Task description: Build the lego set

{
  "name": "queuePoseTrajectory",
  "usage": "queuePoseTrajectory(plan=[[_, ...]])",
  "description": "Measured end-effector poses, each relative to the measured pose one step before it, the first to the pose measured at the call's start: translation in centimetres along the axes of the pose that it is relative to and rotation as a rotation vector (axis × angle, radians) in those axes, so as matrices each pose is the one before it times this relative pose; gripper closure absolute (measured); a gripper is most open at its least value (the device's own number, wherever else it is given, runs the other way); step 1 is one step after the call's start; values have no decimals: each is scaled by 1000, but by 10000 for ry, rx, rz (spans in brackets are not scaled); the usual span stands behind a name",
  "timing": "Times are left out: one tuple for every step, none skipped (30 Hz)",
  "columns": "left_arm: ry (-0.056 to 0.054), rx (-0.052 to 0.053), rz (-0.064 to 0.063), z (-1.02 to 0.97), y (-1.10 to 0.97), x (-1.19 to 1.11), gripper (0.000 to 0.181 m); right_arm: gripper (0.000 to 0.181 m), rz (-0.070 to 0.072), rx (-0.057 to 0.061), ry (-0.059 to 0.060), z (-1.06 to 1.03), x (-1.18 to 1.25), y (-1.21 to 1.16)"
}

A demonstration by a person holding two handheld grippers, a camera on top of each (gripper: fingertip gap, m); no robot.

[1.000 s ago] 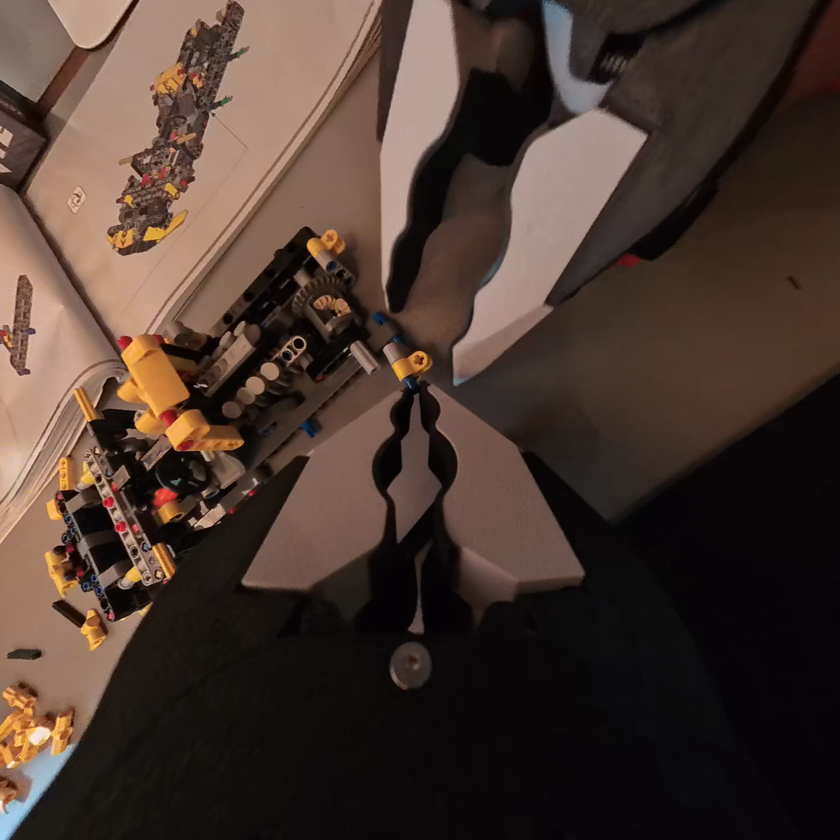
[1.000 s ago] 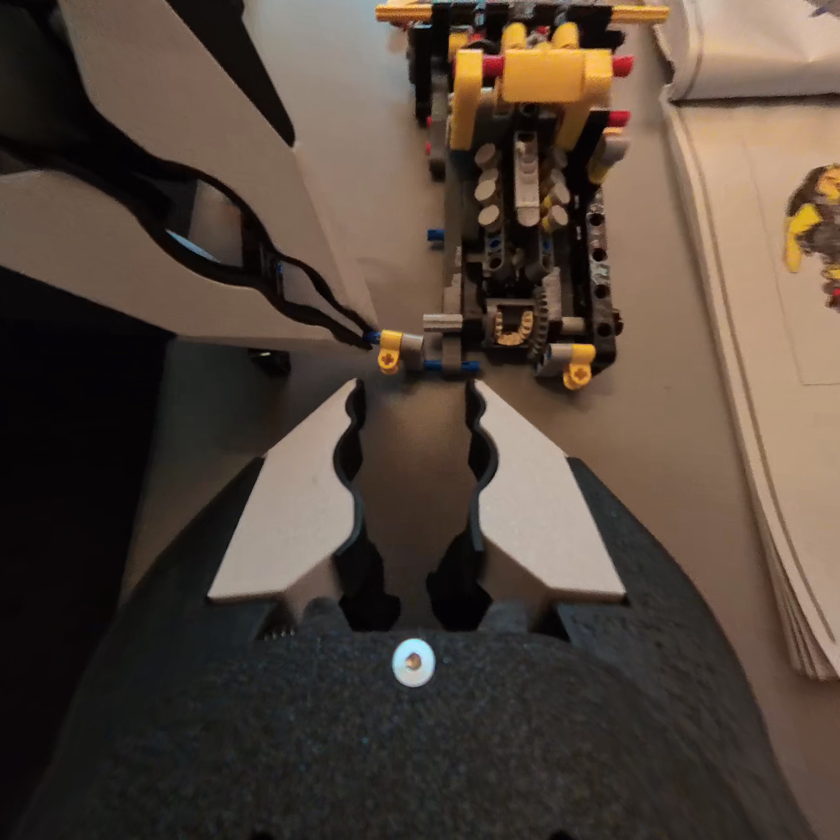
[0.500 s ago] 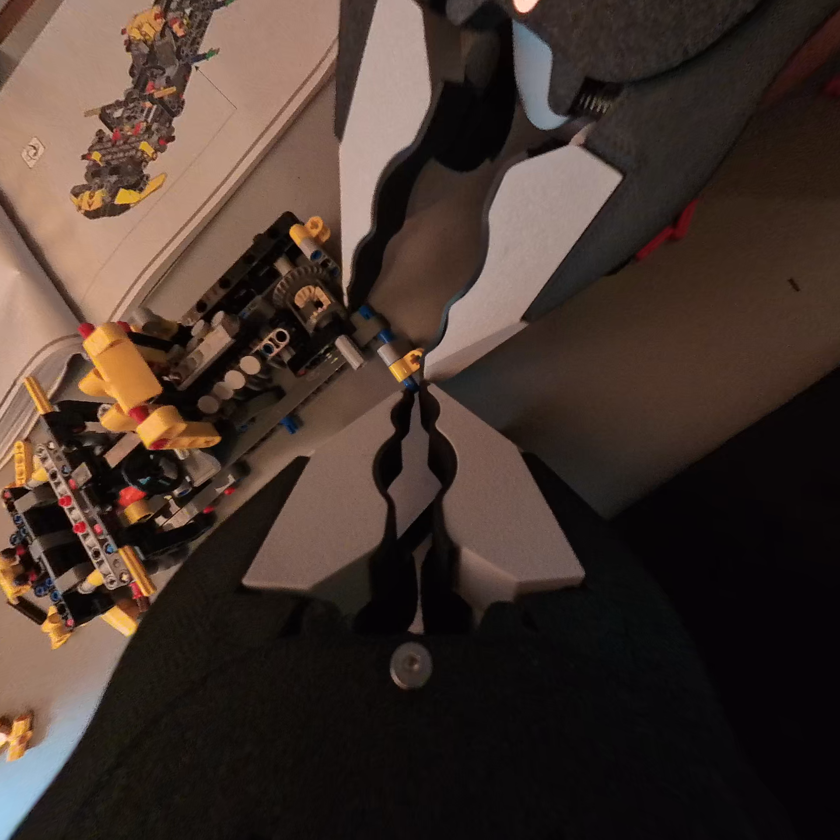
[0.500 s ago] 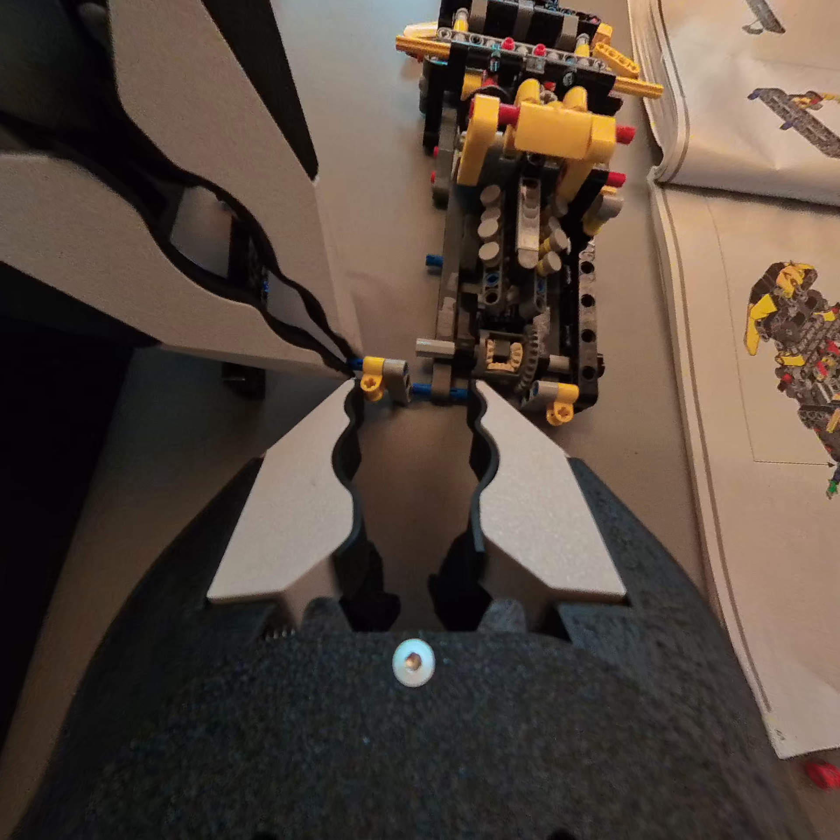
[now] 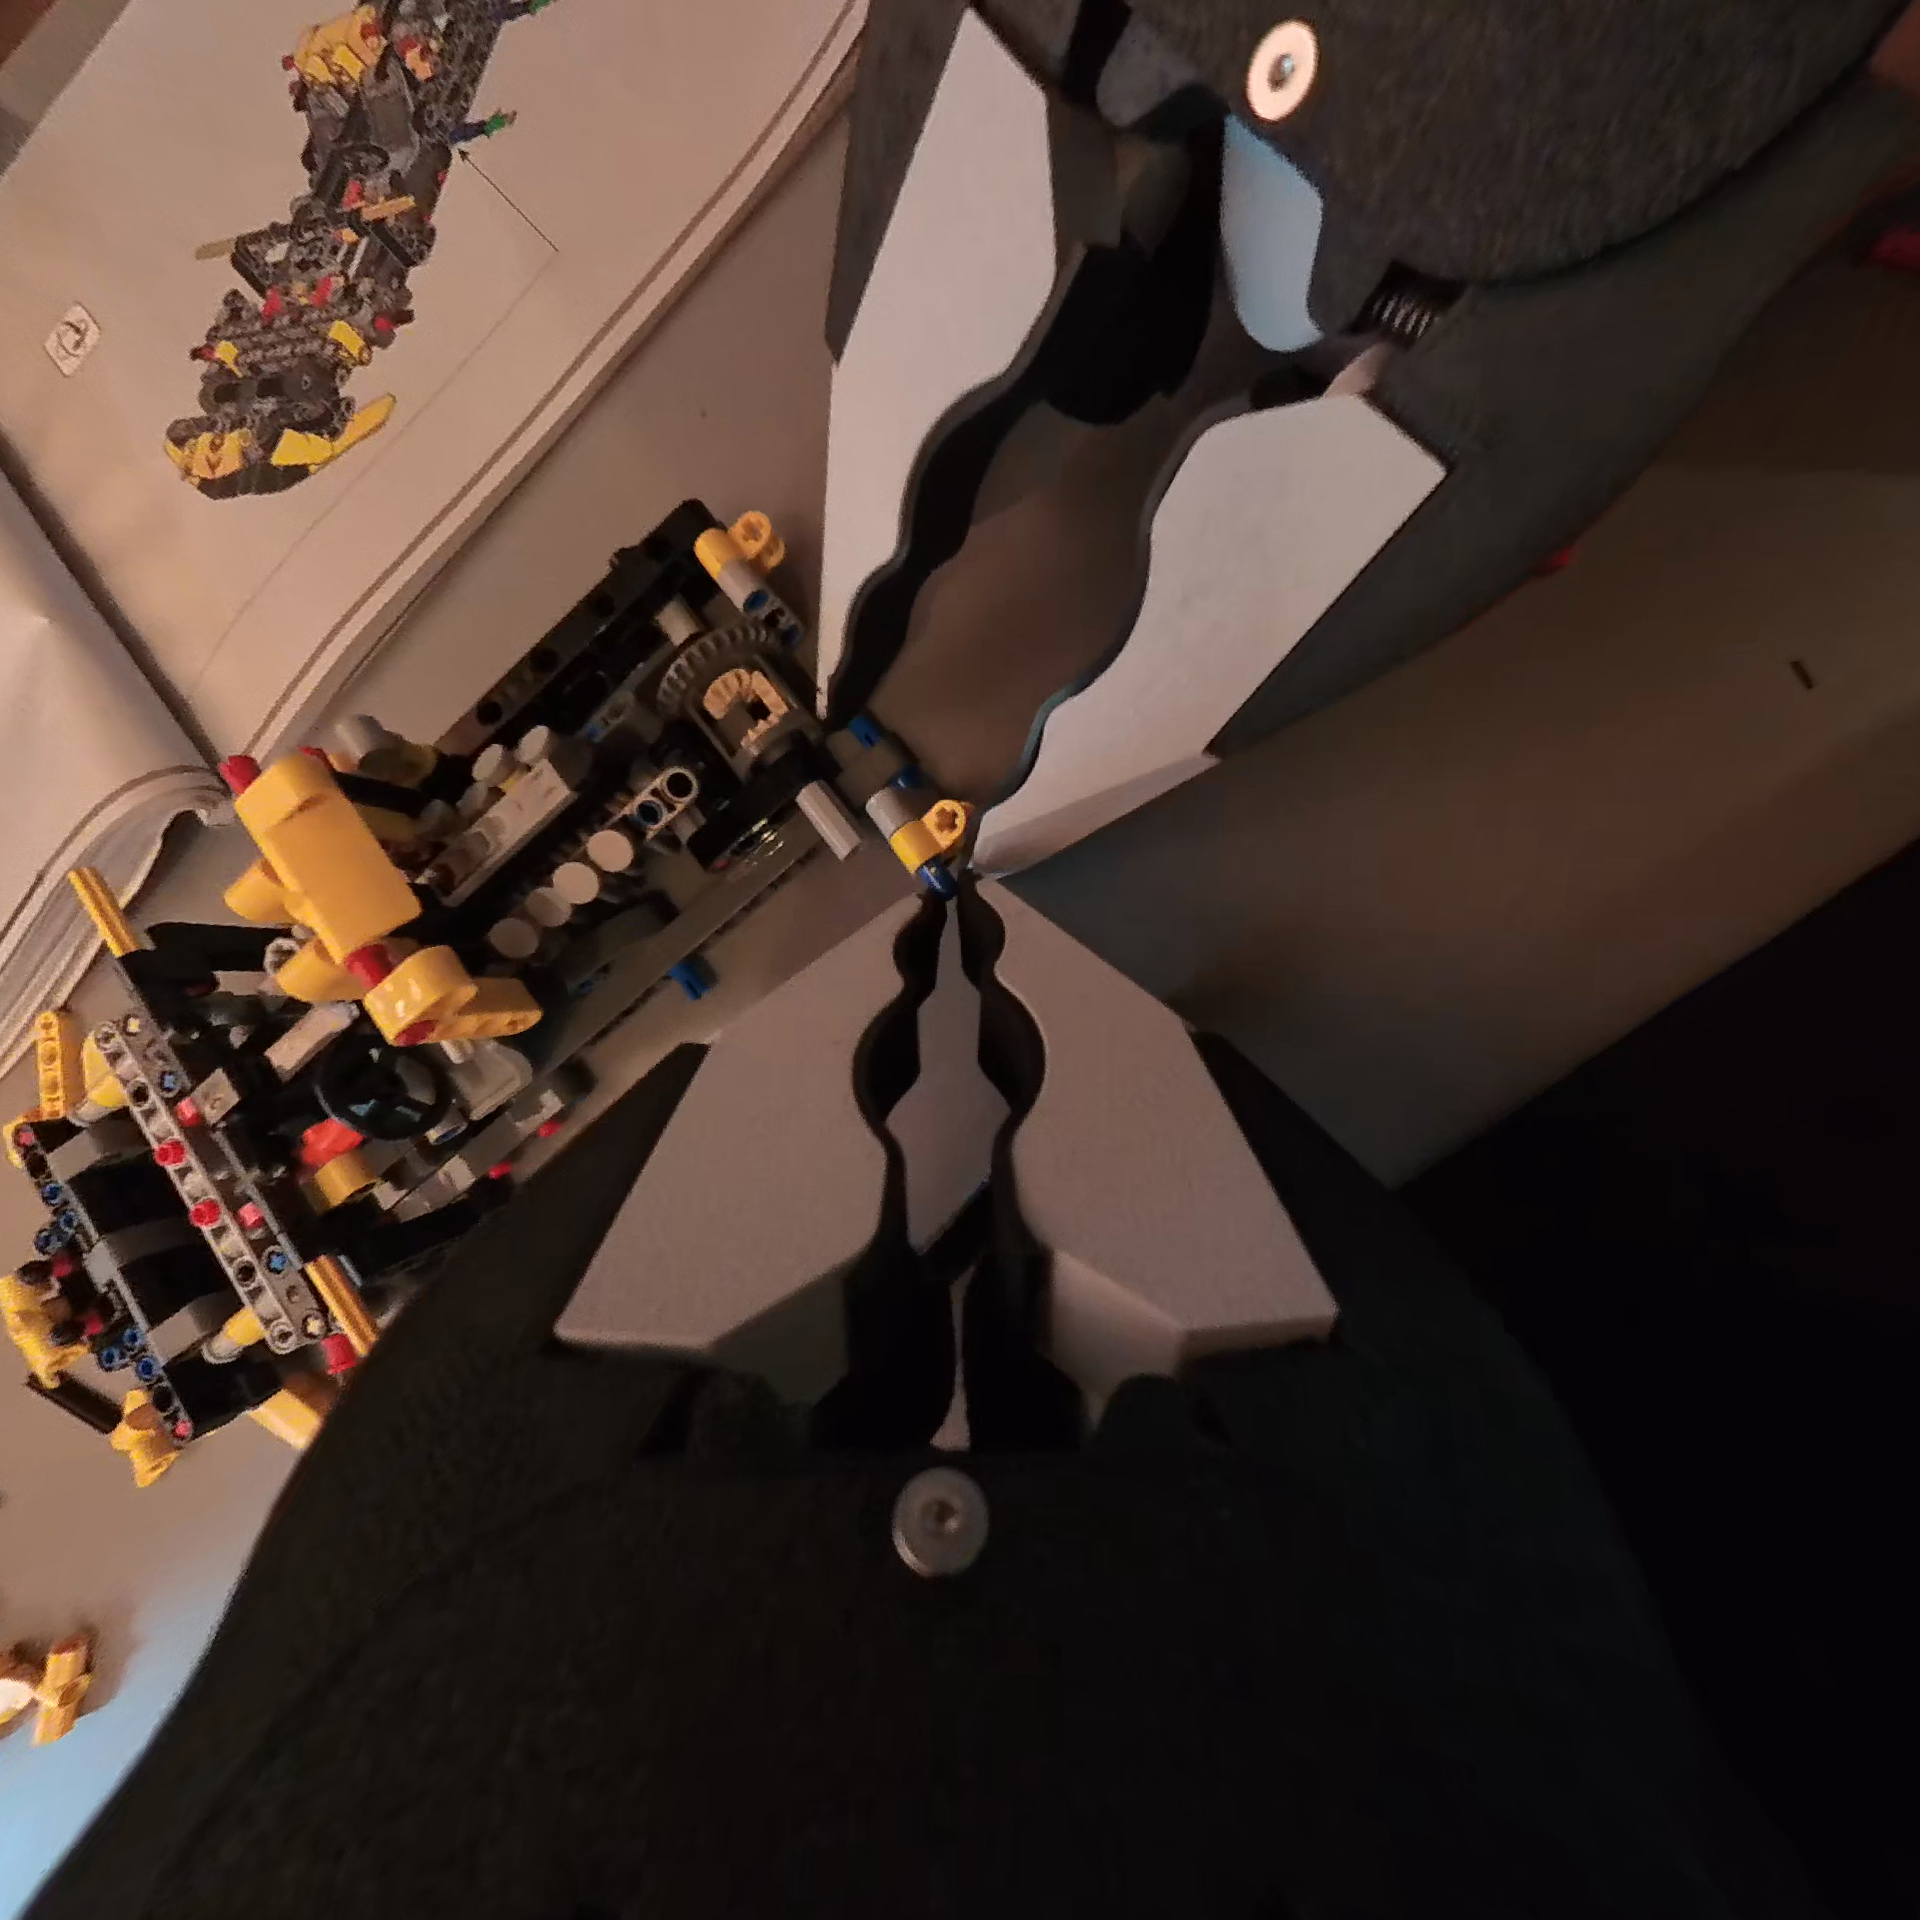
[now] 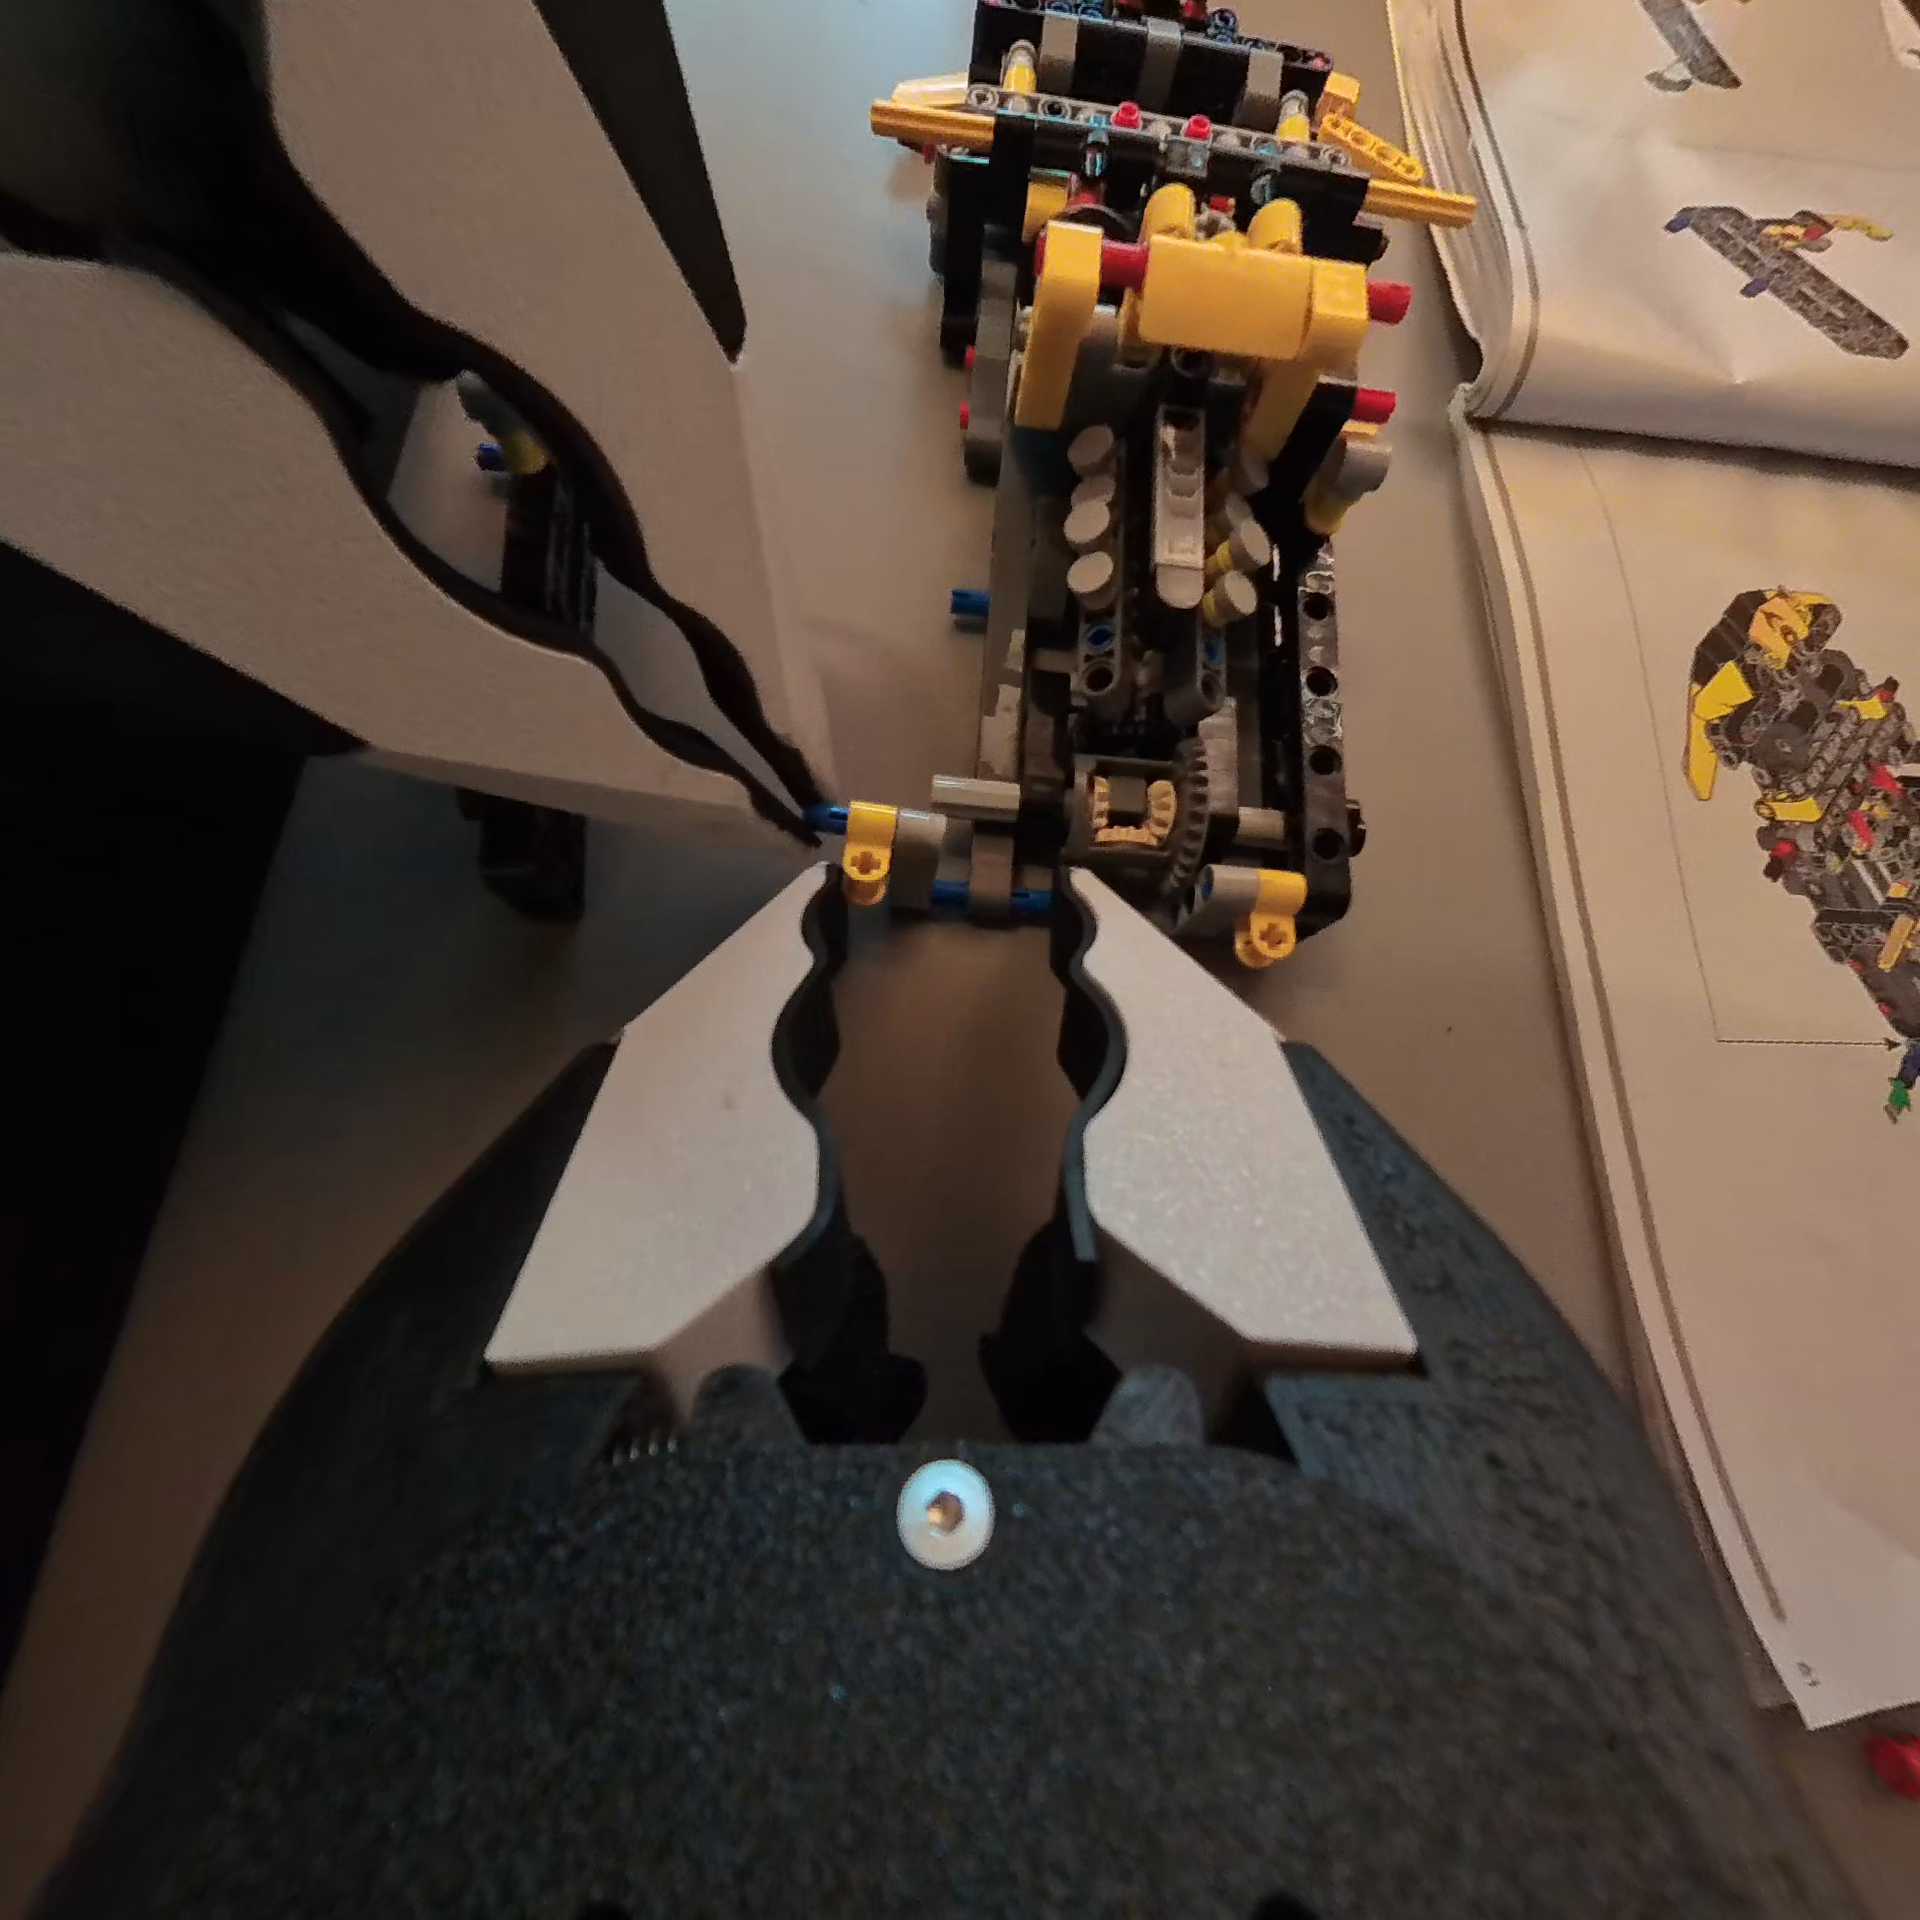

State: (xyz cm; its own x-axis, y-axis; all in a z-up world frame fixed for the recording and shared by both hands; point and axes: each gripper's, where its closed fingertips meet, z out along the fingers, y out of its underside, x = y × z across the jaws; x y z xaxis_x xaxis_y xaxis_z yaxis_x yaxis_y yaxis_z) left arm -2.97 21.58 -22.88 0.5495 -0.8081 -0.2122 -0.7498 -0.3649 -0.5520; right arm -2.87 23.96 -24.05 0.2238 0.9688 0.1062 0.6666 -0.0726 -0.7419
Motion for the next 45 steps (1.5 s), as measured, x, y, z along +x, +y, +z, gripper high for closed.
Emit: queuePoseTrajectory(plan=[[-29,-43,115,22,76,12,178,143,-12,-50,12,-3,-8,9],[-40,-12,95,26,50,30,178,143,-5,-57,33,-10,4,-8],[-34,-10,78,26,45,14,178,142,34,-58,32,-9,18,11],[-10,-15,52,39,50,52,178,142,71,-51,16,-3,12,19],[-10,6,56,37,10,45,178,141,135,-22,3,-10,-9,36],[-20,7,98,23,-20,28,178,141,87,42,-26,11,-11,24],[-15,6,96,17,-38,52,178,141,76,74,-34,5,-2,19],[-11,14,73,4,-65,45,178,141,76,54,-34,7,1,17],[1,3,61,3,-43,36,178,141,36,-3,-31,-5,-14,25],[26,14,26,8,-45,38,178,141,24,0,-30,4,-6,14],[27,-2,-1,0,-25,14,178,141,4,-6,-18,-7,-7,13],[39,15,-12,-6,-47,14,178,141,-13,7,-25,-3,-19,25],[9,46,-15,-14,-86,-19,178,142,18,-3,-32,-10,8,17],[-34,34,3,-10,-90,-90,178,144,58,-18,-30,10,-18,9],[-36,-12,45,-1,-69,-83,178,147,-37,7,-27,5,-72,12],[-24,-34,73,6,-48,-58,178,148,-110,4,50,-4,-20,-26],[5,-67,59,23,30,-7,178,148,-53,17,56,3,15,-11],[14,-56,78,17,60,15,178,148,6,3,0,-3,8,1],[0,-41,98,22,35,4,178,148,45,-11,-28,4,8,-2],[-10,-17,63,12,0,-13,178,148,53,-2,-39,11,-1,13],[-17,7,29,27,-21,-16,178,149,64,5,-50,1,12,19],[-20,8,42,47,-36,-25,178,149,84,-8,-35,8,23,7],[9,-25,60,12,-9,1,178,149,10,6,-6,-8,2,17],[13,-31,46,4,-9,4,178,149,-90,18,11,-6,5,14],[11,-16,7,13,-10,-1,178,149,-38,-5,12,9,0,7],[16,-7,-4,6,-6,-11,178,149,-10,9,12,-6,11,24],[2,2,16,0,-9,4,178,149,37,-1,-22,3,-6,1],[-8,7,28,-1,-13,-9,178,149,48,-1,-21,7,8,-2],[-1,15,21,1,-16,1,178,149,22,7,5,0,4,-5],[-10,39,68,-2,-45,2,178,149,13,1,-10,3,-14,-3],[-50,58,159,-1,-36,-16,178,149,31,0,-26,-9,5,-2],[-81,48,174,-10,-20,-13,178,149,38,2,-23,7,2,-5],[-56,30,62,-10,-25,-14,178,149,30,-1,-15,4,-25,-16],[-30,32,28,0,-11,0,178,149,14,1,7,-3,-21,-12],[-31,19,133,-8,-6,-1,178,149,13,1,37,-5,12,-11],[-54,11,256,-3,-20,0,177,149,7,-1,22,-12,9,11],[-58,20,188,0,-16,-11,177,149,10,-2,14,-1,12,2],[-3,37,-16,10,-24,5,177,149,17,4,-4,-5,17,3],[40,73,-30,7,-36,4,177,149,29,8,-16,1,13,9],[47,99,53,6,-45,10,177,149,21,8,-3,-17,20,11],[49,100,151,10,-48,19,177,149,15,9,-5,-23,25,15],[45,95,232,5,-23,12,177,149,16,7,-9,-13,6,21],[58,87,212,1,1,24,177,149,-6,5,2,-4,10,-1],[87,69,153,-32,28,16,177,149,-20,1,10,9,-6,-9],[123,72,89,-71,70,31,177,150,-66,-1,33,-4,-7,-40]])
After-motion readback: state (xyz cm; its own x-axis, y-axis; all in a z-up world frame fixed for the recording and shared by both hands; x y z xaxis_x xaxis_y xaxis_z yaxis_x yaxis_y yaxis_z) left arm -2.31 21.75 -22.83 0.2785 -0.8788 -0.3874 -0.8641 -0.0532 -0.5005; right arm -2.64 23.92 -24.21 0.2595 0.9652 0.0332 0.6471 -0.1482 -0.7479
